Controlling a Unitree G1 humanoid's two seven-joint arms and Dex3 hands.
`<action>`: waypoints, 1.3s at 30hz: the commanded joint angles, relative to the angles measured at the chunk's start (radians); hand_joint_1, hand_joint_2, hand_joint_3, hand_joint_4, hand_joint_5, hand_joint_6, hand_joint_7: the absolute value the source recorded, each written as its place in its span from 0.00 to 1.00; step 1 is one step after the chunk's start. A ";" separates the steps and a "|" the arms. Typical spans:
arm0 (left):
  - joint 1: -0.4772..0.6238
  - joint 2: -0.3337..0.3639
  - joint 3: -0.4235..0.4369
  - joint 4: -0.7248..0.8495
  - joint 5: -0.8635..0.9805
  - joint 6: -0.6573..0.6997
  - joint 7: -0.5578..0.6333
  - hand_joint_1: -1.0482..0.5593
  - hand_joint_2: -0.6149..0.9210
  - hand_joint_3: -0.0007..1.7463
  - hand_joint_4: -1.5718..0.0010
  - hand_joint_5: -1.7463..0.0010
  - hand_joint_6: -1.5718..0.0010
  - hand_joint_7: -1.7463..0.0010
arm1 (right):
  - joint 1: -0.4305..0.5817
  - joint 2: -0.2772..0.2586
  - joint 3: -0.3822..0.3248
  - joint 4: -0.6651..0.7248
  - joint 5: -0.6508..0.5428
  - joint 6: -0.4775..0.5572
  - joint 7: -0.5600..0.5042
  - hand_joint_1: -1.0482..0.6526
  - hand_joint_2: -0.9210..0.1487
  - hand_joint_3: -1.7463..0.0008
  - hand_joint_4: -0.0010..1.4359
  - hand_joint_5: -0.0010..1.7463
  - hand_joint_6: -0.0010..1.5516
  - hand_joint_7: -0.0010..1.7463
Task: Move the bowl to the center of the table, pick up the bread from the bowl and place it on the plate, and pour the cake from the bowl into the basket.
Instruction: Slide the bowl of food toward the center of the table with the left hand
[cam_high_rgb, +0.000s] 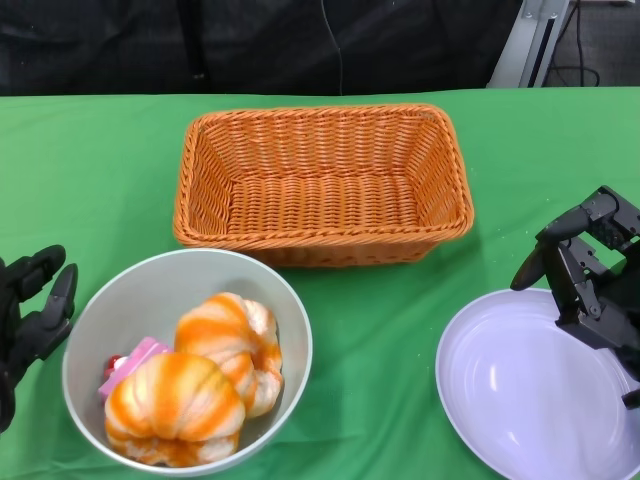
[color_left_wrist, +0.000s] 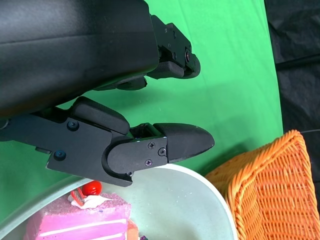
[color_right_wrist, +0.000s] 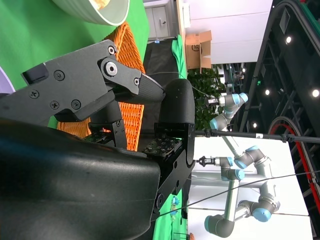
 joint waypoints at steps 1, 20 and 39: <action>0.016 0.003 -0.007 -0.022 0.007 0.016 0.005 0.17 1.00 0.36 0.83 1.00 0.84 1.00 | 0.000 -0.006 -0.003 -0.007 0.004 -0.011 -0.004 0.56 0.13 0.54 0.54 0.97 0.43 0.83; 0.030 -0.082 -0.023 -0.083 0.029 0.055 0.099 0.20 1.00 0.35 0.86 0.99 0.87 1.00 | 0.005 -0.009 0.000 -0.016 0.000 -0.006 -0.008 0.56 0.17 0.50 0.54 0.97 0.42 0.84; 0.043 -0.162 -0.080 -0.101 0.059 0.075 0.158 0.20 1.00 0.39 0.89 1.00 0.91 1.00 | 0.004 -0.001 0.000 -0.013 0.003 -0.007 -0.005 0.56 0.13 0.54 0.55 0.96 0.43 0.83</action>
